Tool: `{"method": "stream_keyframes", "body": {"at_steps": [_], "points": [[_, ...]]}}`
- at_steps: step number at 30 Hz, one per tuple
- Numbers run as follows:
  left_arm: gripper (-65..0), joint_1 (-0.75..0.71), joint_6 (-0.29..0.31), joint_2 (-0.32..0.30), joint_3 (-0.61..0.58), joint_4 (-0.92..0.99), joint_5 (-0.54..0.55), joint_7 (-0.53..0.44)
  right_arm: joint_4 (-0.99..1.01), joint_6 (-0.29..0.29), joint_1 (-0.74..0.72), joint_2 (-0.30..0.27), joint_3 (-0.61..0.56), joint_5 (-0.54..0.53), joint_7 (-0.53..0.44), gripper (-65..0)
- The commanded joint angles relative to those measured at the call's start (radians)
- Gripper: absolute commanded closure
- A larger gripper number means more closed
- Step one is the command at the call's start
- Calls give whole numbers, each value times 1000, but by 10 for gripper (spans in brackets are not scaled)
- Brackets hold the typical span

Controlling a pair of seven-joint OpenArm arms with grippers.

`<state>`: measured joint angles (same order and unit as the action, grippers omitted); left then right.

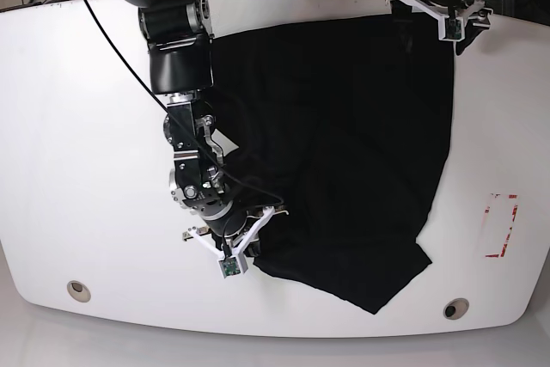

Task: Layout the t-shirt on the table in an organized manner, then fold the t-shirt properly
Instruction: 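Lower the left gripper and pinch the t-shirt's opposite corner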

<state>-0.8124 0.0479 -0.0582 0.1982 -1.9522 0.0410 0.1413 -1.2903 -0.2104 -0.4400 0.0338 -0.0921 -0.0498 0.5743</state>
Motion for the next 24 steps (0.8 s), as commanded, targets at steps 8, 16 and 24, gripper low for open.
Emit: {"method": "stream_keyframes", "body": {"at_steps": [8, 16, 24], "points": [[-563, 12, -4, -4, 10, -19, 115, 51, -85, -2, -24, -35, -1, -5, 5, 0], [-563, 14, -4, -7, 82, -19, 231, 133, -85, -2, -23, -45, 4, -5, 5, 0], [-563, 15, -3, -9, 136, -16, 242, 140, -85, -2, -9, -54, 4, -5, 3, 0]]}}
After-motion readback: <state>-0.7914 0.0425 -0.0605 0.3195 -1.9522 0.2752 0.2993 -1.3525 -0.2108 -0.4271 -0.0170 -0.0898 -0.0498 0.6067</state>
